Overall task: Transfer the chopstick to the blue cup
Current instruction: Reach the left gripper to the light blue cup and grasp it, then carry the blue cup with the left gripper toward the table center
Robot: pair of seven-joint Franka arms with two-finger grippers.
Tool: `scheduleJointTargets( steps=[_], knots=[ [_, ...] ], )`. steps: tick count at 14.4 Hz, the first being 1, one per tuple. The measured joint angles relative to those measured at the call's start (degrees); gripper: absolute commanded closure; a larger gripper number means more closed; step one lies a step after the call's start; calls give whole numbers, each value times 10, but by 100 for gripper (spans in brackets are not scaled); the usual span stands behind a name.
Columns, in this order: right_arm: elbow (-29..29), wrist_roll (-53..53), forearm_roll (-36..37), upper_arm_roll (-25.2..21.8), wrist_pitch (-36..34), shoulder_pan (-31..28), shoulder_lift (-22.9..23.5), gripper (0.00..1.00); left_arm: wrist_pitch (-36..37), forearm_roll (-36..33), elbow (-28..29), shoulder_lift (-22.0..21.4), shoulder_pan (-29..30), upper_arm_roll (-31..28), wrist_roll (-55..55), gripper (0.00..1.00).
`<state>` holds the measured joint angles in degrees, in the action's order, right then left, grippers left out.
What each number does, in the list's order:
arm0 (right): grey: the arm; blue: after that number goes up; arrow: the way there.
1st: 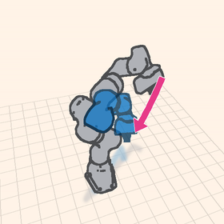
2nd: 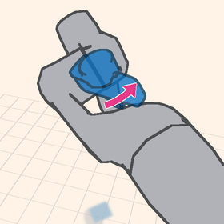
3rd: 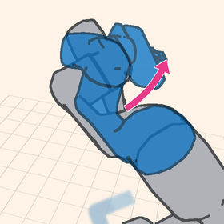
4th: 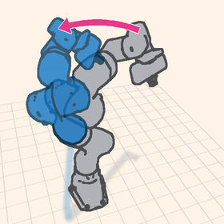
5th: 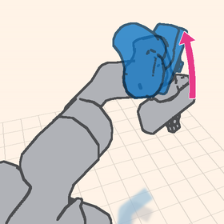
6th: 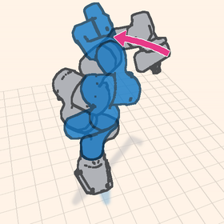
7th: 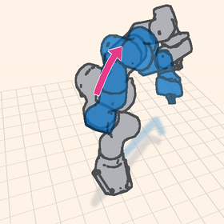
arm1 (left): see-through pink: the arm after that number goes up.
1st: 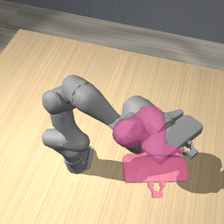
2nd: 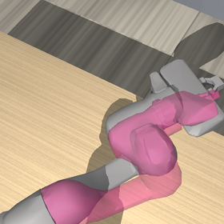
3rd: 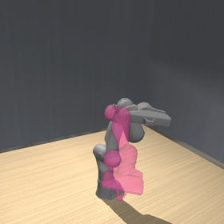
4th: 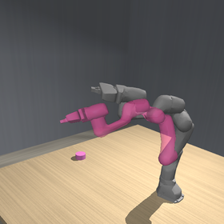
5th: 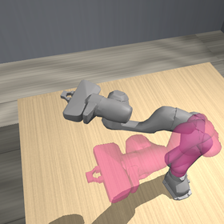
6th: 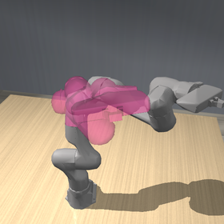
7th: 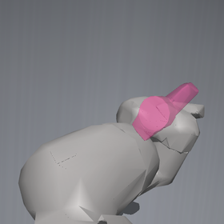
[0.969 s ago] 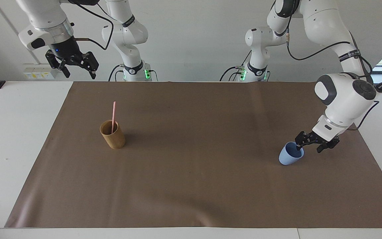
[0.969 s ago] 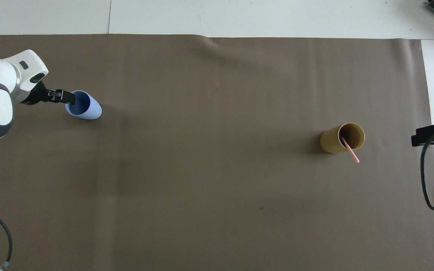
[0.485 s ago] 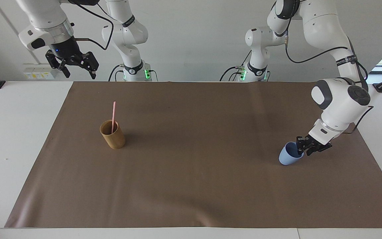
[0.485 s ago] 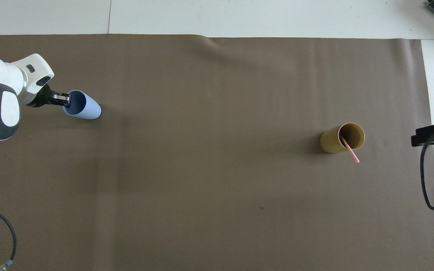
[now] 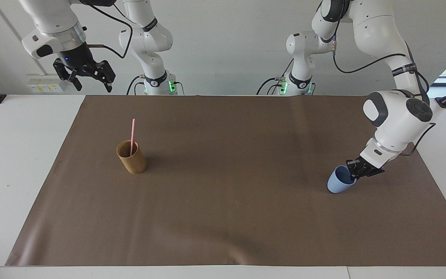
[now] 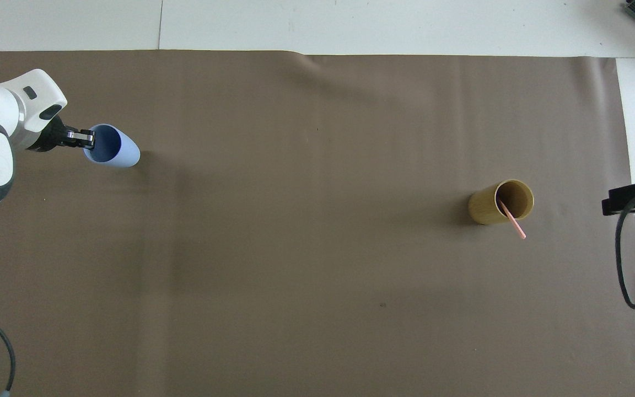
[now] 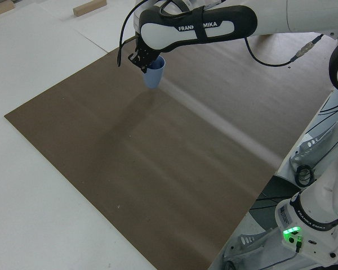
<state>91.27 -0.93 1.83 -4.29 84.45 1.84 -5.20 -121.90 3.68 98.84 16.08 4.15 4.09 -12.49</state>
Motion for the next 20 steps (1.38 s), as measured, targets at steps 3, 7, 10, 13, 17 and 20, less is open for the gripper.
scheduleJointTargets(
  steps=[3,7,10,13,17,20],
  knots=[
    [1,0,0,0,0,0,-1,0,43,0,1,-38,-18,5,1,100],
    [3,0,0,0,0,0,-1,0,54,0,6,-47,-105,8,97,100],
    [6,0,0,0,0,0,-3,0,54,0,11,-48,-182,10,195,100],
    [8,0,0,0,0,0,-4,0,52,0,22,-48,-260,11,295,100],
    [8,0,0,-3,0,-1,-7,0,14,0,59,-47,-345,11,388,100],
    [8,0,0,-5,-17,-2,-12,0,-10,0,101,-47,-393,11,422,100]
  ],
)
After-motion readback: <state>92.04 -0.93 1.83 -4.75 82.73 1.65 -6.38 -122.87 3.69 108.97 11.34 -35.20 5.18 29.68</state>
